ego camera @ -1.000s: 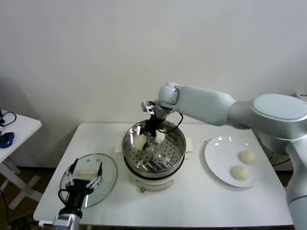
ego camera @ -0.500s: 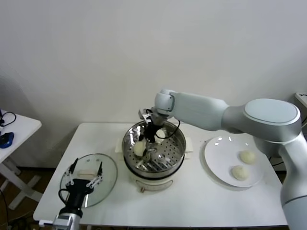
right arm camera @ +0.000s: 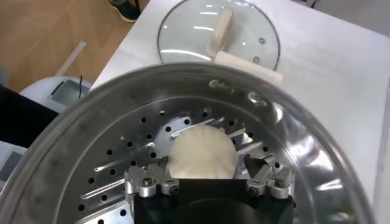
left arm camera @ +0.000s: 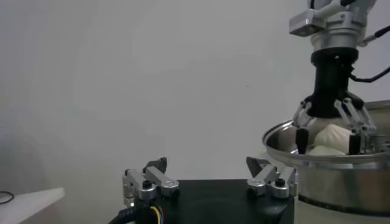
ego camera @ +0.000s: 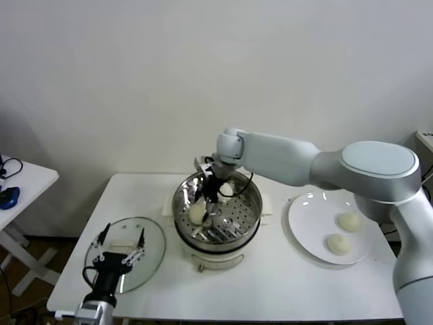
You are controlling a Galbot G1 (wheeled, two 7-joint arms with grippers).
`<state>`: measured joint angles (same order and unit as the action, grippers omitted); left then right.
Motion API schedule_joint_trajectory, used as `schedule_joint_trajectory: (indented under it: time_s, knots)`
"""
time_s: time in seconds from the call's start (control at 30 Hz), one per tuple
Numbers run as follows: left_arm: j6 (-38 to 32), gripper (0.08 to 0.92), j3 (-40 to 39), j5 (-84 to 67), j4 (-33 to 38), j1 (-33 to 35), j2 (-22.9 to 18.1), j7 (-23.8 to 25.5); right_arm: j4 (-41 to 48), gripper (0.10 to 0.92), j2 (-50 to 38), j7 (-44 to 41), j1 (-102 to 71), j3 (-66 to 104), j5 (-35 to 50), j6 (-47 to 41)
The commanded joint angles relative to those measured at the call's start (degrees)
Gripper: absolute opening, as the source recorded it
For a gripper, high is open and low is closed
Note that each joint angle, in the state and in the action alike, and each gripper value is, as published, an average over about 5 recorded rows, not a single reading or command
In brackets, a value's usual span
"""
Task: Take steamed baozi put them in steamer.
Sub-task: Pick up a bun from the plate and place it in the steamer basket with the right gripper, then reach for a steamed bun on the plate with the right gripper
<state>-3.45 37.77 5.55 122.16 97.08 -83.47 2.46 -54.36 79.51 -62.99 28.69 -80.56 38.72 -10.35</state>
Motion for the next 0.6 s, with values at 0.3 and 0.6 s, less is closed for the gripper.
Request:
schedule_joint_trajectory:
  time_s: [0.3, 0.6]
  knots:
    - [0.09, 0.823, -0.14, 0.19, -0.50, -0.22, 0.24, -0.03, -13.02, 0.823, -15.41, -7.52, 11.84, 1.12, -1.36, 3.20]
    - [-1.06, 0.823, -0.36, -1.85, -0.96, -0.55, 0.44, -2.67, -21.29, 0.823, -33.16, -11.05, 13.22, 1.65, -12.14, 6.94]
